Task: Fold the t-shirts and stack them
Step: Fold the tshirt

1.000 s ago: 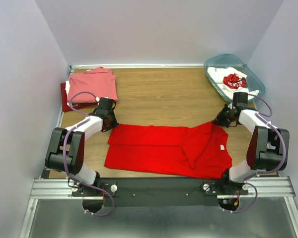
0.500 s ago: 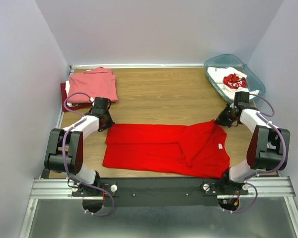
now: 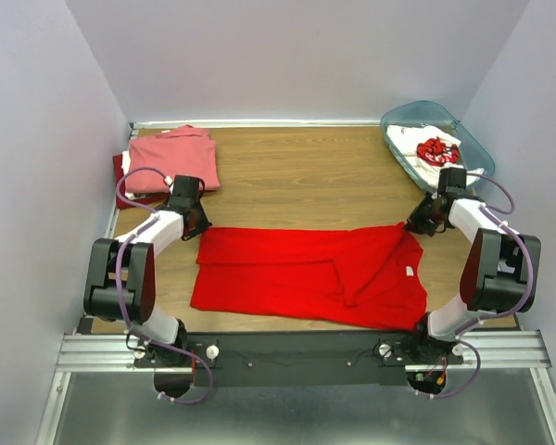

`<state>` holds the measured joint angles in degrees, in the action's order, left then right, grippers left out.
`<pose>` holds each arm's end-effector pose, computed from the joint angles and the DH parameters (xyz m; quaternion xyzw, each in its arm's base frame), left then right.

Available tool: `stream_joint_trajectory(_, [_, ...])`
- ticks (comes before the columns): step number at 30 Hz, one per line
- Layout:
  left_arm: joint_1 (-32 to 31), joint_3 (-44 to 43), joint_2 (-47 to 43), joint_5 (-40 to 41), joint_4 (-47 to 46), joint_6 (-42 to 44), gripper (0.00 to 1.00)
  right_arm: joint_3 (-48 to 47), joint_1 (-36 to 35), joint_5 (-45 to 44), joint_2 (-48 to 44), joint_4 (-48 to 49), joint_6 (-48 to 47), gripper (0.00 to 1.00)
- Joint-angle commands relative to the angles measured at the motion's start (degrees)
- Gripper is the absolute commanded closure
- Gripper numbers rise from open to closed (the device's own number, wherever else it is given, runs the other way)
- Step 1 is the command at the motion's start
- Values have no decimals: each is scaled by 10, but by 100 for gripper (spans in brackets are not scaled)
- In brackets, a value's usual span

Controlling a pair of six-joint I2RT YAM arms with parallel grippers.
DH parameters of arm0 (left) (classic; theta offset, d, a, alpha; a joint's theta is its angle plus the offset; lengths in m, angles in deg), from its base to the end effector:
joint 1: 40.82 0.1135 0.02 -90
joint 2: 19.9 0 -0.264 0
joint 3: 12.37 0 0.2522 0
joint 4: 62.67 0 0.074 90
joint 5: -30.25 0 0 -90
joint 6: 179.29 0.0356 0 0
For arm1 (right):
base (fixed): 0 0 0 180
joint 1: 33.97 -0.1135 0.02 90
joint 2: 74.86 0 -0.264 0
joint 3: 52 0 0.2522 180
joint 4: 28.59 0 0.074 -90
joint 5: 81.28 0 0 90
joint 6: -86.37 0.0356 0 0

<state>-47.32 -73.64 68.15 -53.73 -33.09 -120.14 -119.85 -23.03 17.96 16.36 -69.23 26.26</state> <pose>0.2953 -0.0299 0.1726 -0.2165 0.9312 -0.0449 0.2898 0.3005 -0.0523 0.1793 0.3218 0.9165 0.1143 0.2082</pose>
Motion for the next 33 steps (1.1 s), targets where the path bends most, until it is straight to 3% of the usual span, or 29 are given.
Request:
stream_joint_trajectory(1, [6,-22,13,31,1,10,100,-18,8,-40,7,-15,-11,100])
stream_joint_trajectory(23, [8,-159,117,61,6,40,100,-175,7,12,138,-13,-28,99])
stream_joint_trajectory(24, [8,-162,117,63,8,43,100,-179,7,15,140,-14,-28,98])
stream_joint_trajectory(25, [8,-165,116,64,9,46,100,-182,7,17,142,-14,-29,87])
stream_joint_trajectory(28, [8,-171,109,67,17,52,88,-184,7,28,140,-19,-30,55])
stream_joint_trajectory(29, [7,-174,101,71,23,53,71,-178,7,31,126,-18,-32,52])
stream_joint_trajectory(32, [7,-175,78,79,33,60,47,-155,7,32,85,-20,-36,44])
stream_joint_trajectory(33, [7,-176,73,79,33,60,44,-149,7,33,73,-20,-38,44])
